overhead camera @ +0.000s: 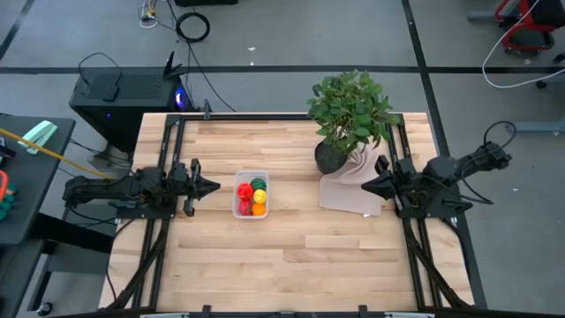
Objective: Pick and placing Produce into tupperware
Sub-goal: Return to Home Position
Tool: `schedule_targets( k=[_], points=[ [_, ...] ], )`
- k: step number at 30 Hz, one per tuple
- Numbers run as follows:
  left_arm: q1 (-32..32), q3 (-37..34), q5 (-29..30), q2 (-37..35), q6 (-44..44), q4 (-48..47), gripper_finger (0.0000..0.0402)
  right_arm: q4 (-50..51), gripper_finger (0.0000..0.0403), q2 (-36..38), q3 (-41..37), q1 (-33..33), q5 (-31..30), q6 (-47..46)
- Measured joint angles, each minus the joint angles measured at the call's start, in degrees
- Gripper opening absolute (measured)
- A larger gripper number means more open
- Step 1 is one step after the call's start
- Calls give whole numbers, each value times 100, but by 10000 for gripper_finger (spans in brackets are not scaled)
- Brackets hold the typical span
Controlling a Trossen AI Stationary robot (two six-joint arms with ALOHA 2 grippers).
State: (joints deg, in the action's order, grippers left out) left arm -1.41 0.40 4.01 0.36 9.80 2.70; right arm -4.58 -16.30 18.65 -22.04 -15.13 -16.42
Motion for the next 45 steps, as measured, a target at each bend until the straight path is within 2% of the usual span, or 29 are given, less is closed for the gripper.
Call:
schedule_targets(
  k=[13,23,28,32,40,45],
  points=[
    [0,-1,0,0,0,0,36,-1528,0,180,-1306,4,-41,-339],
    [-1,-1,0,0,-2,0,21,-1733,0,178,-1827,33,-140,-344],
    [0,-2,0,0,-2,0,24,-1813,0,180,-1823,237,-103,-65],
    [0,-2,0,0,-2,0,31,-1805,0,180,-1822,612,251,27],
    [0,-2,0,0,-2,0,33,-1741,0,180,-1822,1546,1347,105],
    [0,-2,0,0,-2,0,25,-1192,0,180,-1820,1875,1518,487]
  ],
)
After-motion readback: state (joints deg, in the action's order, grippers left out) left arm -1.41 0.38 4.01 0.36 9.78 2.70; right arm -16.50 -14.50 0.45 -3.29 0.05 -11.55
